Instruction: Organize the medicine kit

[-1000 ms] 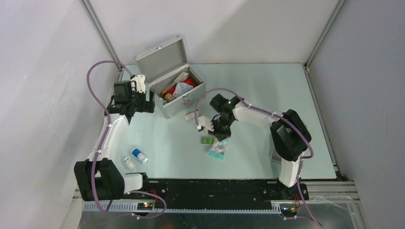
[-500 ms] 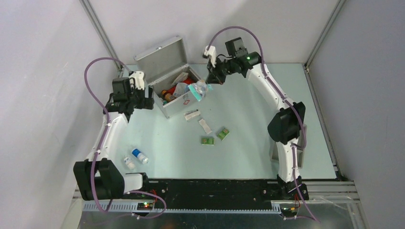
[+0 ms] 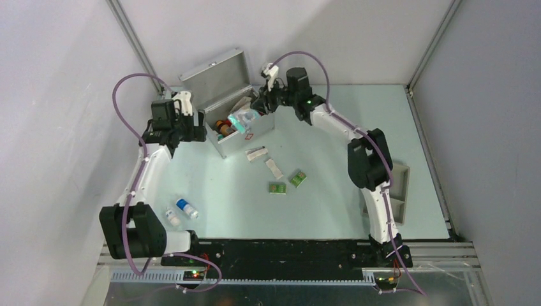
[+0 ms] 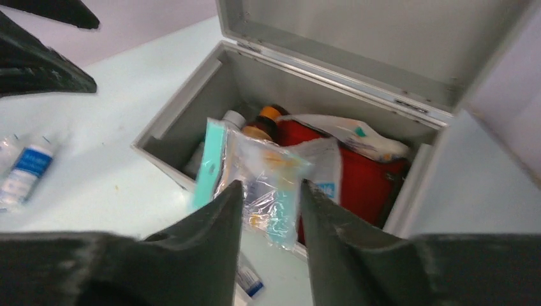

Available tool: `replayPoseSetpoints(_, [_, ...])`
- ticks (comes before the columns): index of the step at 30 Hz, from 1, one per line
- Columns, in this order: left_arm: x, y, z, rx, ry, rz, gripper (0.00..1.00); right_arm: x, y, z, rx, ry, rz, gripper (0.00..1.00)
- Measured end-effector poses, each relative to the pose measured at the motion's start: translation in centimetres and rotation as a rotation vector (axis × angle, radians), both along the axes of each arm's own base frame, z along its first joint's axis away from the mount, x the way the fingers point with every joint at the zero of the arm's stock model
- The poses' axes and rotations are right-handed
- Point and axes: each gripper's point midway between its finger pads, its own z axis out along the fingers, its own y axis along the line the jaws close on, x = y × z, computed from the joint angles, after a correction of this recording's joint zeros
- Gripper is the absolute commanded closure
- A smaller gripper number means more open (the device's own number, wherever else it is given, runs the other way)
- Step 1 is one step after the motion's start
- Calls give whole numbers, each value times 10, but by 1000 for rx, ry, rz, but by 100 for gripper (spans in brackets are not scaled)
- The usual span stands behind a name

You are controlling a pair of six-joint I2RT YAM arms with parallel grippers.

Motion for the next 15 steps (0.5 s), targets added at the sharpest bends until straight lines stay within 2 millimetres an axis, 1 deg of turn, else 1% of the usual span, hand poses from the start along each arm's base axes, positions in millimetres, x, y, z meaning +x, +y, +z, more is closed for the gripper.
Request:
replayPoseSetpoints(1, [1, 0, -3, -3, 8, 2, 6, -1, 5, -4, 13, 6, -3, 46])
replayPoseSetpoints(2, [2, 0, -7, -10, 23, 7, 2, -2, 11, -6, 25, 7, -7, 42])
replayPoseSetpoints(3, [3, 0, -10, -10, 30, 9, 1, -4, 17, -6, 37, 4, -8, 41])
replayPoseSetpoints(5, [2, 4, -16, -5, 58, 33, 1, -4, 20, -4, 51, 1, -12, 38])
replayPoseSetpoints(7, [0, 9, -18, 10, 88, 63, 0, -2, 17, 3, 66, -10, -16, 37])
replayPoseSetpoints(10, [-8, 20, -15, 47, 135, 104, 1, 2, 6, 12, 78, 1, -25, 36])
replayPoseSetpoints(12, [-15, 28, -15, 76, 167, 120, 2, 3, -9, 20, 86, 13, -42, 35])
replayPoseSetpoints(15, [-36, 44, -28, 120, 253, 136, 4, -2, -30, 31, 92, 24, -64, 35])
